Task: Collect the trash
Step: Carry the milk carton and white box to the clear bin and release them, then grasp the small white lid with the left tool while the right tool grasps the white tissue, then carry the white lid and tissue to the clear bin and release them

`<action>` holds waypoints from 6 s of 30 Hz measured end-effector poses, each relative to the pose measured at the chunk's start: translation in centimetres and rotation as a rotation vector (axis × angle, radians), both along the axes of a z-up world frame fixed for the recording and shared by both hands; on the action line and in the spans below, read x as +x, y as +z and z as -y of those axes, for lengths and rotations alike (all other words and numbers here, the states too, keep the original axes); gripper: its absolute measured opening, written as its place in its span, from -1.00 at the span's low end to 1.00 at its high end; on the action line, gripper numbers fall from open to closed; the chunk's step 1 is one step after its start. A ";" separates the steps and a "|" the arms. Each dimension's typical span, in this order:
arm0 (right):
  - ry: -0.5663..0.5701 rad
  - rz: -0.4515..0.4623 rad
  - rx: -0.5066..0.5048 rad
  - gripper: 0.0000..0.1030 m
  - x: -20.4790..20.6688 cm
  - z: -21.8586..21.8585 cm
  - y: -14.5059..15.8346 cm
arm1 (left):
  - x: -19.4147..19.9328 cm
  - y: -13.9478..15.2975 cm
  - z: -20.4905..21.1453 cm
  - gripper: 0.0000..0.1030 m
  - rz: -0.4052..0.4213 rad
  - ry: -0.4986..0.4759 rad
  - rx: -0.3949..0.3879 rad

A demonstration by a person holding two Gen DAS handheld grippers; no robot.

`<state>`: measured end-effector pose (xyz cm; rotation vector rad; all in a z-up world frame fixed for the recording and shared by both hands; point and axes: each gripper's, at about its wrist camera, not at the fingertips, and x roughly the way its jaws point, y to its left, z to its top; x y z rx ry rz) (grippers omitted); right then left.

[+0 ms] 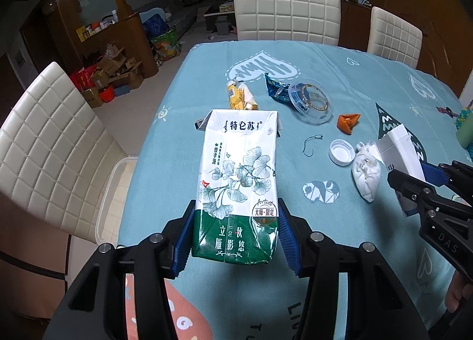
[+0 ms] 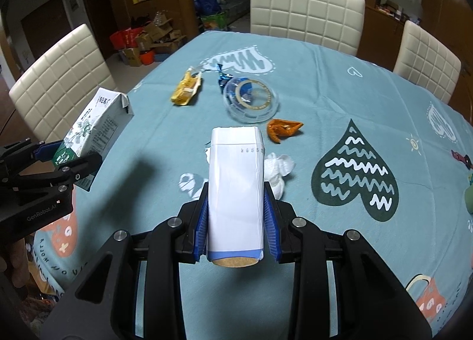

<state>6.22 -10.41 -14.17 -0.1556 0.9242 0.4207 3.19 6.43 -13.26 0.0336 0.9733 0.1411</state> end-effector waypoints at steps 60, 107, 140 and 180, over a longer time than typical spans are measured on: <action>0.550 0.017 -0.027 -0.31 6.9 -29.7 -1.1 | 2.0 -2.9 -24.6 0.03 -0.057 0.474 0.011; 0.062 -0.055 -0.041 0.62 6.2 -7.4 -1.3 | 3.1 -2.0 -10.8 0.48 -0.113 0.250 -0.038; -0.028 -0.123 -0.133 -0.50 8.9 6.7 -4.4 | 11.6 -4.3 9.5 0.48 -0.231 -0.062 -0.046; 0.124 -0.108 -0.123 -0.50 5.6 -1.8 -2.0 | 7.0 -3.0 1.9 -0.26 -0.196 -0.009 -0.096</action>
